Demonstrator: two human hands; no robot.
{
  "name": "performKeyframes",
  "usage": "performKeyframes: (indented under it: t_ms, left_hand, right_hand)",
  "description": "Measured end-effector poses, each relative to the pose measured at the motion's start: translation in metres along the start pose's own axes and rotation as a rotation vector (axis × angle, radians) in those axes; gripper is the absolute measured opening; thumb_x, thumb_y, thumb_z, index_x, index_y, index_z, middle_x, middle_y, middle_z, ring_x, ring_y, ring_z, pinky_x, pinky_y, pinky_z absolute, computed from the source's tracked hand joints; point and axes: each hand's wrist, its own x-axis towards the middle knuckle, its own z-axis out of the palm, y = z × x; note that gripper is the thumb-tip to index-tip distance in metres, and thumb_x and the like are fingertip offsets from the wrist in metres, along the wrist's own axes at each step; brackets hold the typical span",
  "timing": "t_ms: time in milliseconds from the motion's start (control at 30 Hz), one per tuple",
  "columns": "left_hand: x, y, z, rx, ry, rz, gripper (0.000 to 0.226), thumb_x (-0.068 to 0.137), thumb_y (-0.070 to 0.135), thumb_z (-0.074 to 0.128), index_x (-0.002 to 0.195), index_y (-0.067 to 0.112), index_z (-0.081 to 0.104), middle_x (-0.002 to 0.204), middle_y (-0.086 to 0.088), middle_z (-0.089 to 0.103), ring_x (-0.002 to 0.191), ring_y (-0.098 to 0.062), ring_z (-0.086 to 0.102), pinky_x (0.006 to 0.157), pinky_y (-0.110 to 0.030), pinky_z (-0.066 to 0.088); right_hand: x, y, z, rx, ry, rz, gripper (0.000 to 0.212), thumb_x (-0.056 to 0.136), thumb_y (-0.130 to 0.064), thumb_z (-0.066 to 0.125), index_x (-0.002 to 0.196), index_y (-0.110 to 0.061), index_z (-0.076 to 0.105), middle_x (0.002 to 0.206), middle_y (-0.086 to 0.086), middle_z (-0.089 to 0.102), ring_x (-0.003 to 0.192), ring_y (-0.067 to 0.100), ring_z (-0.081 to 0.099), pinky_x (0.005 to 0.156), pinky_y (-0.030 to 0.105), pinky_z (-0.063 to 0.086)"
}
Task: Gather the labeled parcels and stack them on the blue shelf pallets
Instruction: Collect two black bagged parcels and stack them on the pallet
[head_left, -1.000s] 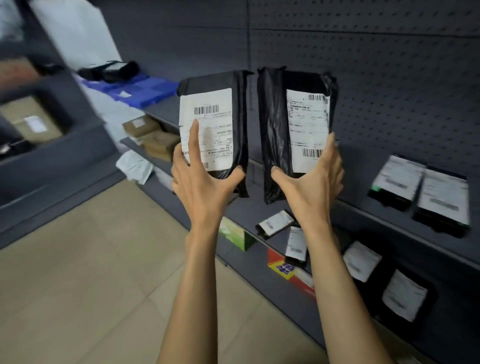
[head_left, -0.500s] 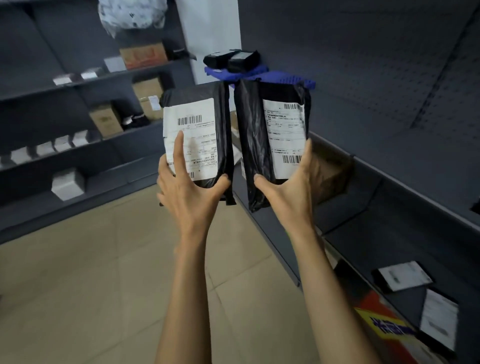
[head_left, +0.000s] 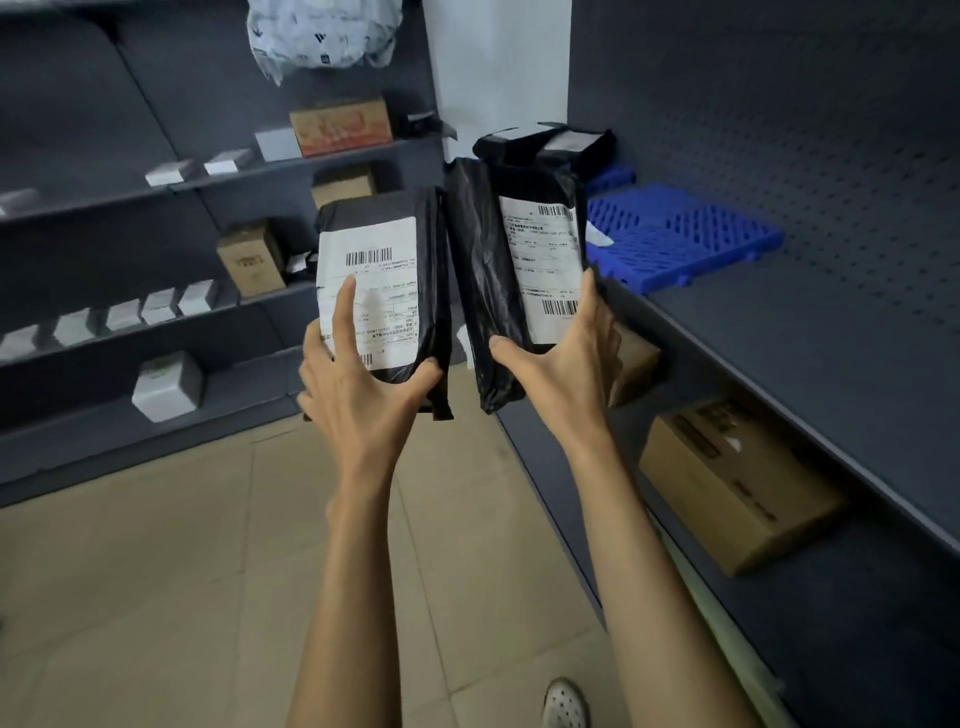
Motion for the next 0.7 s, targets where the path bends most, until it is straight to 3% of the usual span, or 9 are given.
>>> performKeyframes:
  t_ms: [233, 367, 533, 700]
  left_hand:
    - [0.130, -0.020, 0.081, 0.043, 0.035, -0.034, 0.098, 0.060, 0.050, 0.066, 0.147, 0.050, 0.023, 0.150, -0.005, 0.033, 0.134, -0.024, 0.034, 0.106, -0.050, 0.024]
    - [0.190, -0.041, 0.132, 0.054, -0.005, -0.084, 0.098, 0.059, 0.053, 0.064, 0.148, 0.048, 0.023, 0.148, -0.004, 0.034, 0.133, -0.026, 0.035, 0.106, -0.050, 0.024]
    - [0.284, -0.058, 0.198, -0.001, -0.069, -0.041, 0.097, 0.058, 0.056, 0.061, 0.148, 0.050, 0.023, 0.150, -0.005, 0.034, 0.135, -0.026, 0.034, 0.107, -0.053, 0.024]
    - [0.403, -0.055, 0.262, -0.044, -0.156, 0.013, 0.091, 0.061, 0.055, 0.063, 0.145, 0.050, 0.028, 0.145, -0.006, 0.037, 0.134, -0.029, 0.035, 0.107, -0.053, 0.026]
  right_hand:
    - [0.145, 0.015, 0.087, 0.027, -0.054, 0.009, 0.117, 0.064, -0.052, 0.074, 0.156, -0.025, 0.006, 0.159, 0.003, 0.019, 0.144, 0.023, 0.016, 0.114, 0.048, 0.017]
    - [0.203, 0.035, 0.131, 0.033, -0.102, 0.035, 0.117, 0.065, -0.049, 0.076, 0.156, -0.023, 0.008, 0.158, 0.004, 0.022, 0.143, 0.024, 0.022, 0.116, 0.047, 0.023]
    - [0.292, 0.045, 0.184, -0.003, -0.035, 0.036, 0.117, 0.067, -0.047, 0.078, 0.157, -0.020, 0.008, 0.155, 0.005, 0.025, 0.141, 0.024, 0.023, 0.114, 0.043, 0.022]
    - [0.407, 0.032, 0.222, -0.197, 0.069, 0.050, 0.118, 0.068, -0.053, 0.076, 0.157, -0.020, 0.006, 0.157, 0.007, 0.022, 0.142, 0.031, 0.023, 0.112, 0.049, 0.021]
